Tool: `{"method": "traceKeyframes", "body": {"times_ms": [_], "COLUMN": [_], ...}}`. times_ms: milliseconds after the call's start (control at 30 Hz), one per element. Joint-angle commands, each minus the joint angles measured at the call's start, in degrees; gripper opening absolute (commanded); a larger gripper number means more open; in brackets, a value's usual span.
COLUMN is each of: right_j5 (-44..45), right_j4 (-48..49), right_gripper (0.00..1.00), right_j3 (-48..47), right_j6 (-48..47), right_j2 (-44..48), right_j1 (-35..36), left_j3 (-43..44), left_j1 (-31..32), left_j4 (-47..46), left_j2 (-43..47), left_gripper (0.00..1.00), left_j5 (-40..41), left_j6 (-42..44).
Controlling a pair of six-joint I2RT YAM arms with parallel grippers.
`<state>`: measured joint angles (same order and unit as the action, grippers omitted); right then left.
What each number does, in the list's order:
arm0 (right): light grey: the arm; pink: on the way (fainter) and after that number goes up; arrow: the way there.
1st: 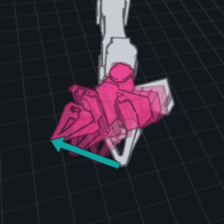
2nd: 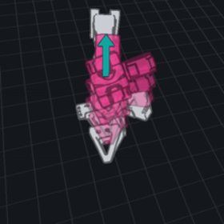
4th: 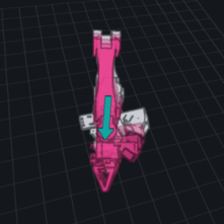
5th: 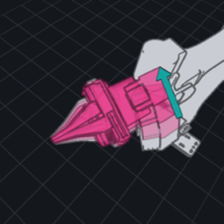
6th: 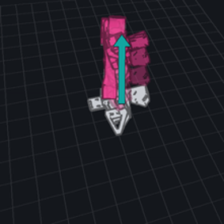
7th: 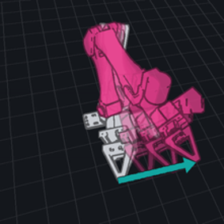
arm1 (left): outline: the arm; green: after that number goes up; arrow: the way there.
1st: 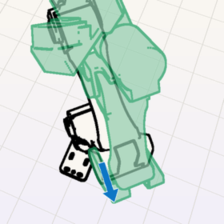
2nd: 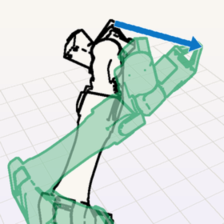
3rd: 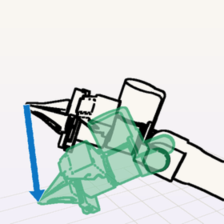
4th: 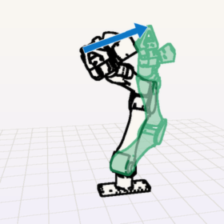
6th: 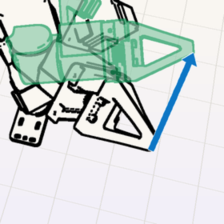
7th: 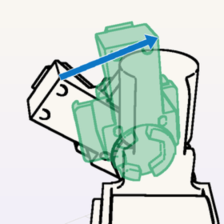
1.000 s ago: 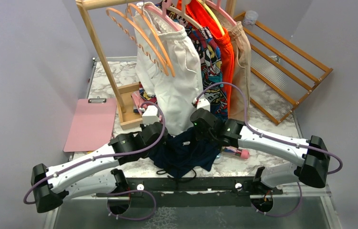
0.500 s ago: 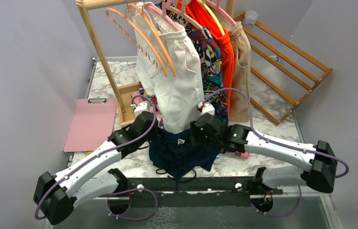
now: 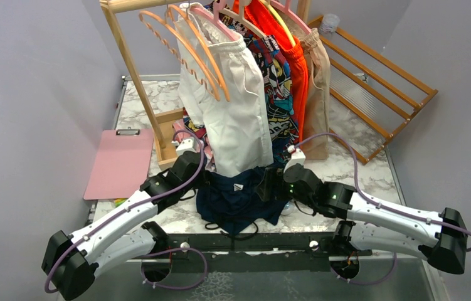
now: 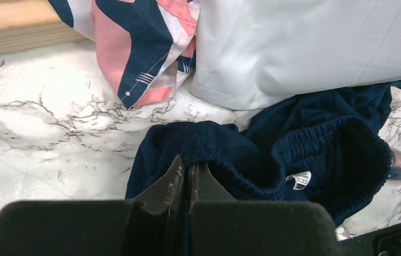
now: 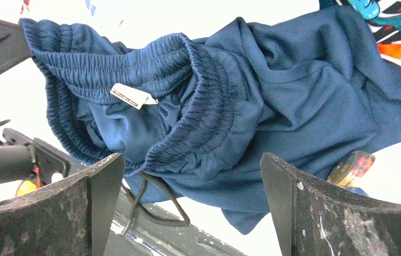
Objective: Place the shorts on the hanger
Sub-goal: Adjust the shorts at the center of the board.
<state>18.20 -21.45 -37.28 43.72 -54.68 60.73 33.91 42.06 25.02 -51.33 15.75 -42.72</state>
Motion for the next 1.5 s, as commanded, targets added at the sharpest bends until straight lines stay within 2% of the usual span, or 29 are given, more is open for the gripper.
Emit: {"method": "traceKeyframes", "body": {"times_ms": [0, 67, 333, 633, 933, 1200, 1467], "right_j5": [0.6, 0.6, 4.2, -2.1, 4.8, 5.9, 8.5], "right_j4": [9.5, 10.1, 2.0, -1.2, -8.3, -7.7, -8.1], "right_gripper": [1.0, 1.0, 1.0, 0.92, 0.92, 0.85, 0.73], "right_j3": [3.8, 3.2, -3.1, -6.3, -10.4, -9.5, -11.9], "right_j6": [5.1, 3.3, 3.1, 5.6, 12.5, 15.7, 15.8], "right_j2": [2.6, 2.1, -4.8, -9.2, -13.4, -14.8, -18.8], "right_j1": [0.0, 0.0, 0.0, 0.6, 2.4, 2.5, 2.4], "left_j3": [-0.6, -0.6, 2.0, 0.5, 0.0, -0.2, -0.2], "left_j1": [-0.2, -0.2, -0.2, -0.1, -0.2, -0.1, -0.1], "left_j4": [-1.7, -1.4, 0.2, -0.5, -1.1, -1.2, -1.4], "left_j2": [2.5, 3.6, 3.5, 4.1, 4.8, 4.9, 4.8], "left_gripper": [0.0, 0.0, 0.0, 0.0, 0.0, 0.0, 0.0], "left_j5": [-1.3, -0.9, 0.9, 1.0, 1.8, 1.8, 1.6], "left_j6": [1.0, 1.0, 4.7, 3.9, 4.0, 4.0, 4.1]}}
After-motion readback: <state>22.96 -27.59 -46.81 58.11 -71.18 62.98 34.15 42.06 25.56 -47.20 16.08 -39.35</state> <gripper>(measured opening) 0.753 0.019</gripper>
